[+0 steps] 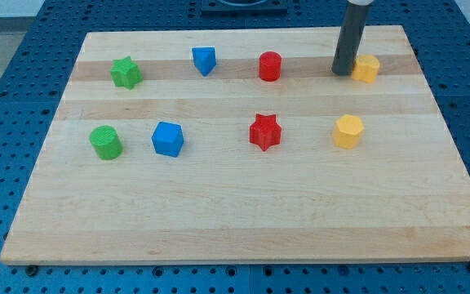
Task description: Move your arm close to the yellow hexagon
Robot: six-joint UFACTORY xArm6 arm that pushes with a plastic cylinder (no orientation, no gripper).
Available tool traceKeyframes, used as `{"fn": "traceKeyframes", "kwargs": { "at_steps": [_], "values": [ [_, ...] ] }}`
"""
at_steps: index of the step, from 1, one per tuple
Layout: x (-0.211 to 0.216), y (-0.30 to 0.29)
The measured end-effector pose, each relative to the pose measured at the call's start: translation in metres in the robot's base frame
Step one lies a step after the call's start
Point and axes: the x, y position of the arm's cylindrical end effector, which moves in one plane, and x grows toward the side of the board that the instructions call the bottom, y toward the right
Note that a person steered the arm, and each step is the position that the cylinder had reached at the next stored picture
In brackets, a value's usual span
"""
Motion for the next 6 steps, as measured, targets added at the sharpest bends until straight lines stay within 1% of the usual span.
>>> {"fn": "traceKeyframes", "kwargs": {
  "at_steps": [1,3,5,6],
  "values": [
    [0.007,0.030],
    [0.006,0.030],
    [0.045,0.000],
    [0.049,-0.017]
  ]
}}
